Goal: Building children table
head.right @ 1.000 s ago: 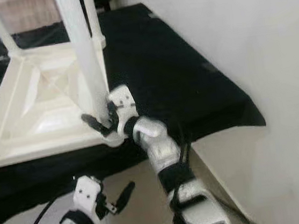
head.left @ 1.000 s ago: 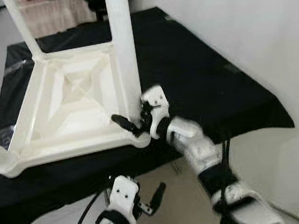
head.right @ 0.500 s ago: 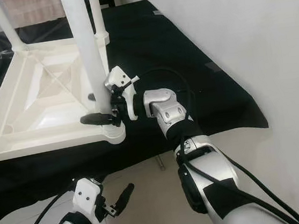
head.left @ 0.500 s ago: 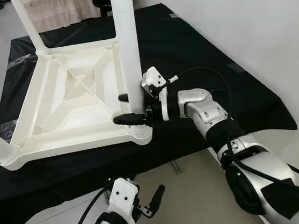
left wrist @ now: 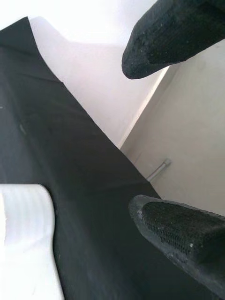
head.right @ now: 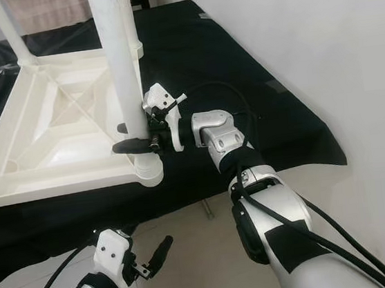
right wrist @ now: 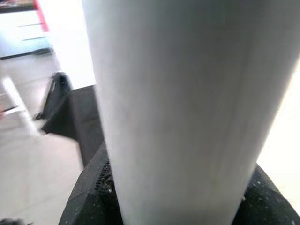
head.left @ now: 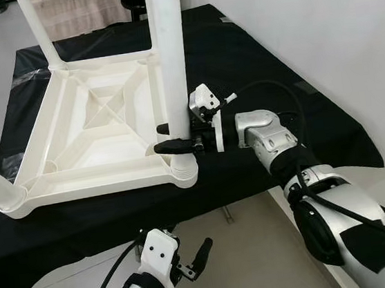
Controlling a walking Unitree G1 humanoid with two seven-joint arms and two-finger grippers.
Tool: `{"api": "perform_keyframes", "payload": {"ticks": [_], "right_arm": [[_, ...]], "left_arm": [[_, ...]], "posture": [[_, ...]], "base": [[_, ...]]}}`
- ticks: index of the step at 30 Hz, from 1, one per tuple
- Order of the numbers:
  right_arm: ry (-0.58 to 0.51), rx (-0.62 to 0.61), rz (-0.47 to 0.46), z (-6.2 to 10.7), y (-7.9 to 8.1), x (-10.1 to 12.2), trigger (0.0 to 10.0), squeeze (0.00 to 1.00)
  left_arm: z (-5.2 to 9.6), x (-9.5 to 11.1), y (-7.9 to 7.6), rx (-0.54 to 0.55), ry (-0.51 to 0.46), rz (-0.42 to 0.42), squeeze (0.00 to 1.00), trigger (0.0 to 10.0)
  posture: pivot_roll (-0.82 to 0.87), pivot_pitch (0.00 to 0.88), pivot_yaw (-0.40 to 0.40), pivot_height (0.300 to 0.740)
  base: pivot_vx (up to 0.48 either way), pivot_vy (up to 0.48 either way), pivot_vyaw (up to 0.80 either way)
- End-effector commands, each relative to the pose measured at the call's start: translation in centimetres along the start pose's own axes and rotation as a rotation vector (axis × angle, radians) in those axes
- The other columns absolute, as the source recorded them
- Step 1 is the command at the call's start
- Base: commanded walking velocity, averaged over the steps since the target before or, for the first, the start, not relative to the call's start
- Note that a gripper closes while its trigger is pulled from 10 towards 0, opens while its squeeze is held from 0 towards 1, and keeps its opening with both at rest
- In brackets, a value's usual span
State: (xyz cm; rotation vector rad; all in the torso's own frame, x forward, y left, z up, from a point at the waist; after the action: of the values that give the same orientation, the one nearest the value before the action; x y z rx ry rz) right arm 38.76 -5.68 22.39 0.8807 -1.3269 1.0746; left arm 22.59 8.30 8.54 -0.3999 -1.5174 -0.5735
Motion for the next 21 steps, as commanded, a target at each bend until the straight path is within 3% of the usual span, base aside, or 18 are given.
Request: {"api": "perform_keyframes", "payload": {"ticks": [1, 2, 3, 4, 5, 6, 8, 10, 12, 15, 16, 19, 20, 21], "right_arm": [[0.068, -0.091, -0.049, 0.9, -0.6, -2.2, 0.0, 0.0], [0.068, -0.091, -0.049, 0.9, -0.6, -2.2, 0.0, 0.0], [0.089, -0.194, -0.074, 1.1, -0.7, -3.7, 0.0, 0.0], [0.102, -0.442, -0.203, -0.5, 2.3, -8.5, 0.0, 0.0], [0.118, -0.651, -0.302, -0.5, 4.8, -11.1, 0.0, 0.0], [0.123, -0.789, -0.366, -0.5, 6.2, -12.2, 0.0, 0.0], [0.122, -0.852, -0.395, -0.5, 6.9, -12.7, 0.0, 0.0], [0.11, -0.833, -0.377, -1.2, 6.4, -12.2, 0.0, 0.0], [0.086, -0.803, -0.336, -2.6, 5.0, -10.8, 0.0, 0.0], [0.069, -0.801, -0.302, -3.5, 3.7, -9.4, 0.0, 0.0], [0.057, -0.805, -0.291, -3.9, 3.0, -8.6, 10.0, 0.0], [0.041, -0.775, -0.278, -4.3, 2.5, -7.6, 10.0, 0.0], [0.012, -0.739, -0.257, -4.5, 2.3, -6.2, 10.0, 1.0], [-0.014, -0.706, -0.244, -4.5, 2.2, -5.1, 10.0, 1.0]], "left_arm": [[0.3, -0.1, -0.2, -0.008, 0.005, -0.002, 0.0, 10.0], [0.3, -0.1, -0.2, -0.008, 0.005, -0.002, 0.0, 10.0], [0.4, -0.1, -0.3, -0.009, 0.005, 0.0, 0.0, 10.0], [0.5, -0.1, -0.2, -0.008, 0.005, 0.0, 0.0, 10.0], [0.6, -0.1, -0.1, -0.008, 0.006, 0.0, 0.0, 10.0], [0.7, -0.1, -0.1, -0.009, 0.009, -0.006, 0.0, 10.0], [0.6, -0.1, 0.0, -0.01, 0.011, -0.011, 0.0, 10.0], [0.6, -0.3, 0.0, -0.01, 0.015, -0.014, 0.0, 10.0], [0.6, -0.5, 0.3, -0.007, 0.02, -0.016, 0.0, 10.0], [0.5, -0.6, 0.5, -0.002, 0.022, -0.022, 0.0, 10.0], [0.4, -0.6, 0.6, 0.001, 0.022, -0.027, 0.0, 10.0], [0.3, -0.6, 0.7, 0.004, 0.022, -0.03, 0.0, 10.0], [0.2, -0.6, 0.7, 0.005, 0.022, -0.031, 0.0, 10.0], [0.2, -0.6, 0.7, 0.006, 0.023, -0.032, 0.0, 10.0]], "posture": [[0.06, 0.192, -0.035, 0.74], [0.06, 0.192, -0.035, 0.74], [0.06, 0.192, -0.035, 0.74], [0.07, 0.207, -0.022, 0.74], [0.07, 0.207, -0.022, 0.74], [0.07, 0.192, -0.018, 0.74], [0.07, 0.189, -0.016, 0.74], [0.08, 0.181, -0.012, 0.74], [0.08, 0.165, -0.02, 0.74], [0.09, 0.16, -0.021, 0.74], [0.09, 0.154, -0.02, 0.74], [0.1, 0.15, -0.024, 0.74], [0.1, 0.148, -0.028, 0.74], [0.1, 0.148, -0.028, 0.74]], "base": [[0.0, 0.0, 0.0], [0.0, 0.0, 0.0], [0.0, 0.0, 0.0], [0.0, 0.0, 0.0], [0.0, 0.0, 0.0], [0.0, 0.0, 0.0], [0.0, 0.0, 0.0], [0.0, 0.0, 0.0], [0.0, 0.0, 0.0], [0.0, 0.0, 0.0], [0.0, 0.0, 0.0], [0.0, 0.0, 0.0], [0.0, 0.0, 0.0], [0.0, 0.0, 0.0]]}}
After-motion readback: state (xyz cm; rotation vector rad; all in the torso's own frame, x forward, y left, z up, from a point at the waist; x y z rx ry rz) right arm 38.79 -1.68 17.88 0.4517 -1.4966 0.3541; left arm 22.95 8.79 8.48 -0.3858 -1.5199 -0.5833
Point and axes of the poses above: a point about 5 cm out from each wrist's last joint towards the gripper, its own z axis pointing back from the gripper into the wrist, its own x axis along the axis of the wrist's last joint, y = z × x, the point moved 2 cm from there along -z, pointing out of the wrist towards the gripper, and after that the axes turned 5 degrees about -z, right-handed, at the moved point
